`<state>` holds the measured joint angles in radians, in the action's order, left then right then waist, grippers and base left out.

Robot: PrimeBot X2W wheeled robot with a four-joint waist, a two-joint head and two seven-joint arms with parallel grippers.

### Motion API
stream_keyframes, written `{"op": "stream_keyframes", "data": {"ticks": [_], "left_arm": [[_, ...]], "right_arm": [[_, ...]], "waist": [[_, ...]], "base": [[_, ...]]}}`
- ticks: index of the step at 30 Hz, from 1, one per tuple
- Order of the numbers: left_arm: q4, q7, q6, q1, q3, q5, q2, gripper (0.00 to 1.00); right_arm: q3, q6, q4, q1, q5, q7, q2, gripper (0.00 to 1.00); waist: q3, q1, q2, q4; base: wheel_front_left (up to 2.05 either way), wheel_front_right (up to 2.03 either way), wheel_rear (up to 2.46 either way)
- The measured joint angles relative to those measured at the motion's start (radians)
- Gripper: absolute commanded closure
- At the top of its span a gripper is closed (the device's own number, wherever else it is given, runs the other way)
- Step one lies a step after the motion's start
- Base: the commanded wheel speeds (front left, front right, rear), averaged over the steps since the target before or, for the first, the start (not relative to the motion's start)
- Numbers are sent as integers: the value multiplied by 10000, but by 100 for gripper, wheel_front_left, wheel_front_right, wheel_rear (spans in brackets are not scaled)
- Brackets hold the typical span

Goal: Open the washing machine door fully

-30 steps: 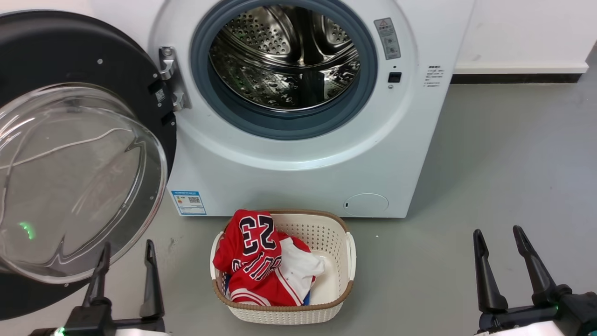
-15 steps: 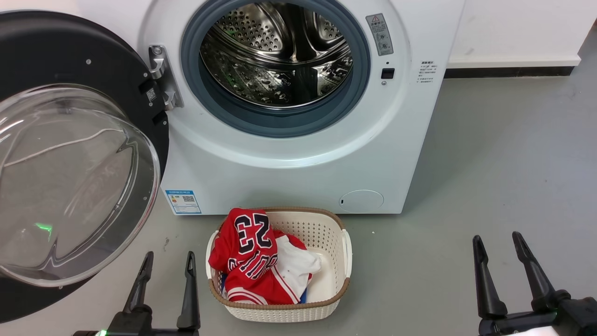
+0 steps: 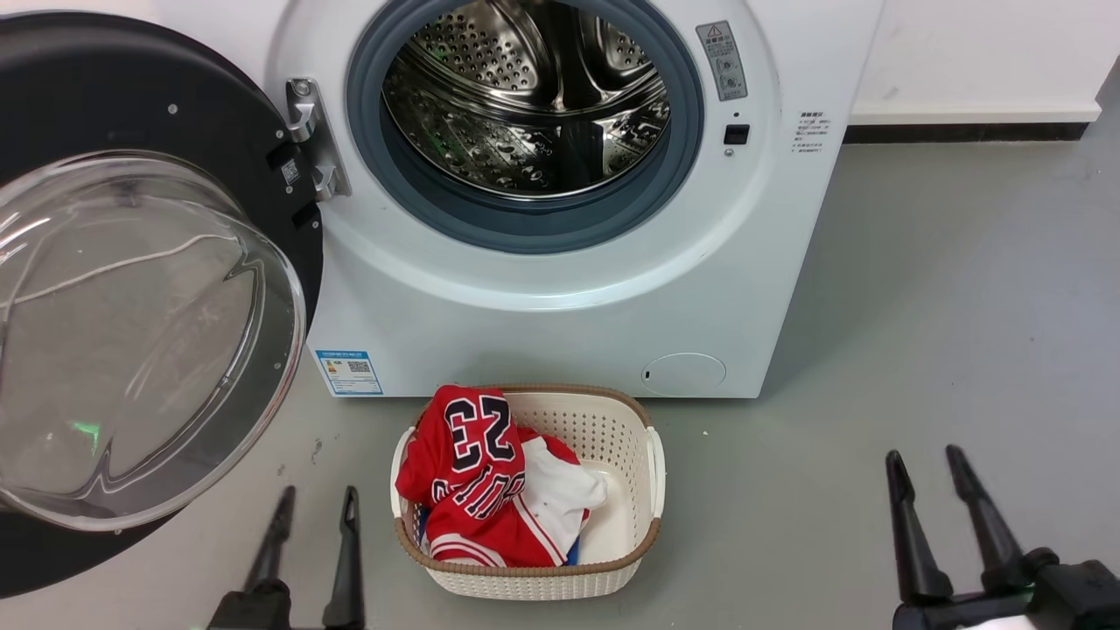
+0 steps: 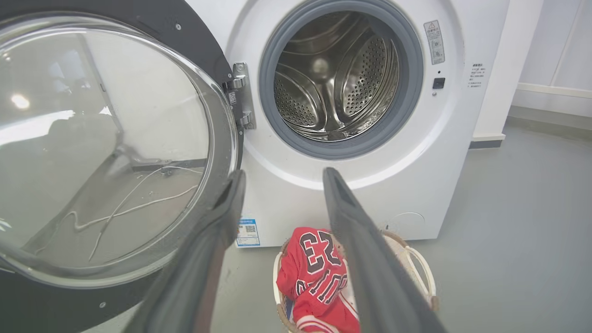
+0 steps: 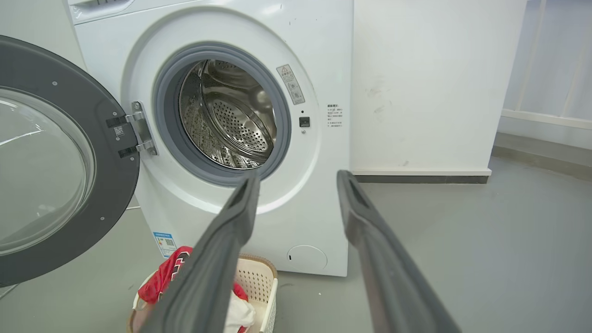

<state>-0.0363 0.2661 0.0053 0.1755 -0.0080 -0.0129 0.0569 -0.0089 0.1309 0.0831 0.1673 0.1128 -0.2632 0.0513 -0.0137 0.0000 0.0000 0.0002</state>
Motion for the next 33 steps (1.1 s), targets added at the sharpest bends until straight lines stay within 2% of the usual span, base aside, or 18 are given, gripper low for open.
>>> {"op": "stream_keyframes", "data": {"ticks": [5,17,33], "left_arm": [[418,-42,-25,84,-40,-240,-46,100],[807,-558,-226,-216,40,-2861,-4,100],[1298,-1143,-470,-768,151,-5808,56,100]], "right_arm": [[35,0,-397,52,230,63,0,100],[59,0,-863,-189,2755,470,92,100],[46,-2,-1371,-719,5549,1009,211,100]], "waist": [[3,0,0,2],[20,0,0,1],[41,0,0,0]], "base": [[0,0,0],[0,0,0],[0,0,0]]}}
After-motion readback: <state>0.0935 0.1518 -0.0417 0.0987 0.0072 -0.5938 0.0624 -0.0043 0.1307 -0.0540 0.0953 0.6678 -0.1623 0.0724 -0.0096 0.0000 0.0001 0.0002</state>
